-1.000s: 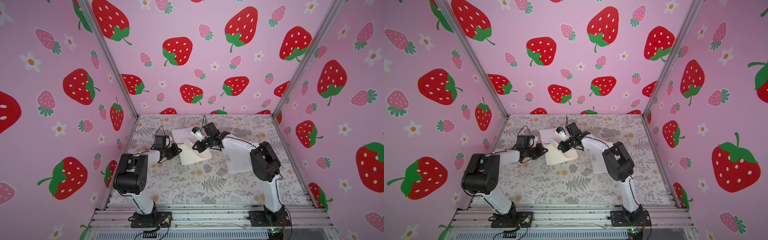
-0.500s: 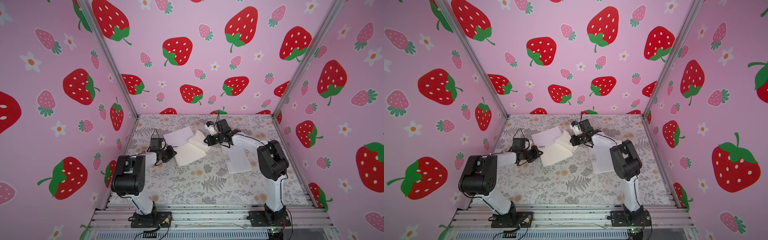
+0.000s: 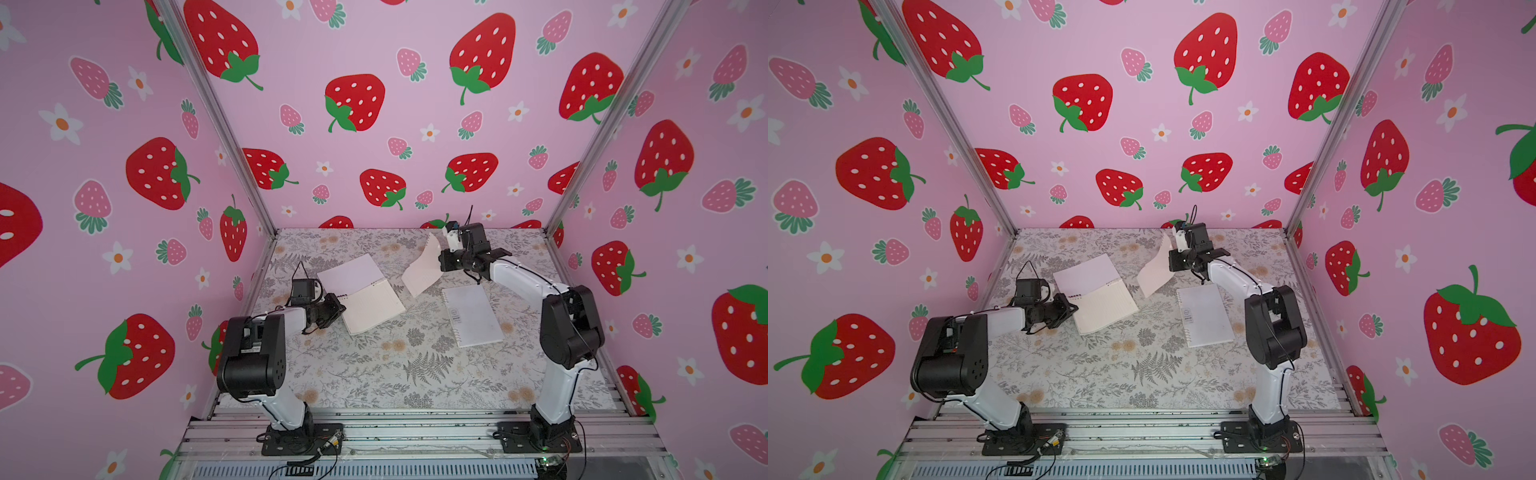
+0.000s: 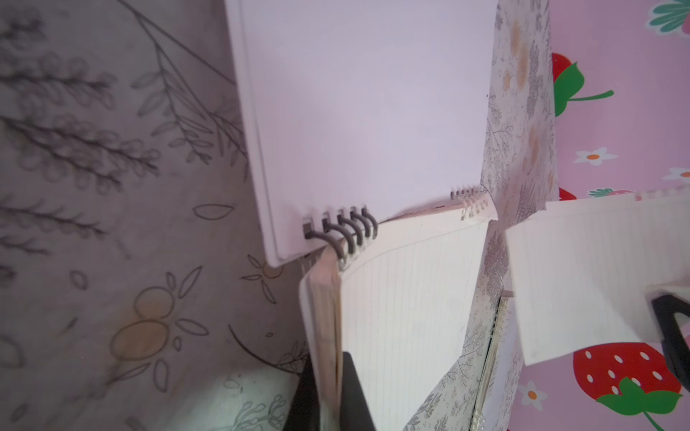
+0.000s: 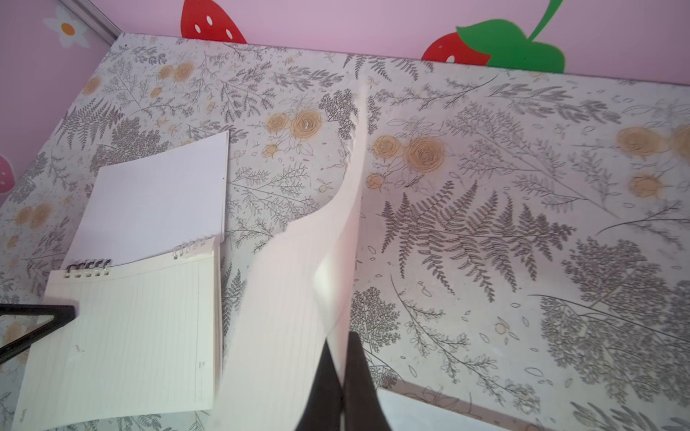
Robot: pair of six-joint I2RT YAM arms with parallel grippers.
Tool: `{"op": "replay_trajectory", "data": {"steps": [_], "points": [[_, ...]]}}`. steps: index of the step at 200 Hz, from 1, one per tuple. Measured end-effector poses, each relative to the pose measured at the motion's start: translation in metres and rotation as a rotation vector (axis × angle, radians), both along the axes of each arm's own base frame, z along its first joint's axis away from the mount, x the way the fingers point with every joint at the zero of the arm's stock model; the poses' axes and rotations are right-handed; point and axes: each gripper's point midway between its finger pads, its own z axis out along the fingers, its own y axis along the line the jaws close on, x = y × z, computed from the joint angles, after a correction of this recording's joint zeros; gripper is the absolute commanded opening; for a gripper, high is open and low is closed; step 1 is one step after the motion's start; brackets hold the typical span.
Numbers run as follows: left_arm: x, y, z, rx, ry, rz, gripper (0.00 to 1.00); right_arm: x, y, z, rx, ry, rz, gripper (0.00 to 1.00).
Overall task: Tear off pages from different notebooks
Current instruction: Tear off the paper from the notebook, then place the paper at the center of the board, then adjust the notebook at the center of the board.
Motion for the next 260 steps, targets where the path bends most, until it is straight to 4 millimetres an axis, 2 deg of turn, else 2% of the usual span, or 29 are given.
{"op": "replay_trajectory", "data": {"steps": [31, 57, 73, 95, 117, 138, 149, 161, 196, 211, 229, 244, 260], "points": [[0.000, 0.003, 0.000, -0.005, 0.005, 0.014, 0.00, -0.002, -0.001, -0.001, -0.025, -0.006, 0.030, 0.00], [-0.007, 0.009, -0.001, -0.011, 0.014, 0.086, 0.00, -0.021, 0.026, -0.005, -0.122, -0.072, 0.180, 0.00], [-0.018, 0.018, -0.001, -0.014, 0.019, 0.168, 0.00, -0.058, 0.059, -0.013, -0.176, -0.114, 0.335, 0.00], [-0.031, 0.031, 0.001, -0.002, 0.022, 0.284, 0.00, -0.129, 0.100, -0.029, -0.191, -0.133, 0.596, 0.09], [-0.041, 0.041, 0.003, 0.014, 0.025, 0.388, 0.00, -0.186, 0.118, -0.045, -0.241, -0.165, 0.808, 0.13], [-0.047, 0.050, 0.005, 0.027, 0.015, 0.486, 0.00, -0.218, 0.126, -0.058, -0.307, -0.200, 0.926, 0.09], [-0.050, 0.055, 0.006, 0.031, 0.012, 0.527, 0.00, -0.224, 0.129, -0.060, -0.337, -0.226, 0.962, 0.08], [-0.049, 0.058, 0.008, 0.037, 0.006, 0.560, 0.00, -0.219, 0.131, -0.056, -0.376, -0.271, 0.977, 0.08], [-0.037, 0.064, 0.011, 0.048, 0.007, 0.614, 0.00, -0.196, 0.146, -0.018, -0.450, -0.450, 1.028, 0.13], [-0.032, 0.065, 0.009, 0.046, 0.007, 0.627, 0.00, -0.195, 0.151, -0.012, -0.461, -0.488, 1.048, 0.13], [-0.029, 0.065, 0.004, 0.048, 0.014, 0.633, 0.00, -0.205, 0.154, -0.026, -0.469, -0.477, 1.081, 0.13], [-0.025, 0.064, 0.000, 0.051, 0.022, 0.633, 0.00, -0.218, 0.156, -0.052, -0.485, -0.423, 1.123, 0.12], [-0.007, 0.062, 0.002, 0.046, 0.019, 0.619, 0.00, -0.233, 0.158, -0.080, -0.505, -0.361, 1.163, 0.13]]}}
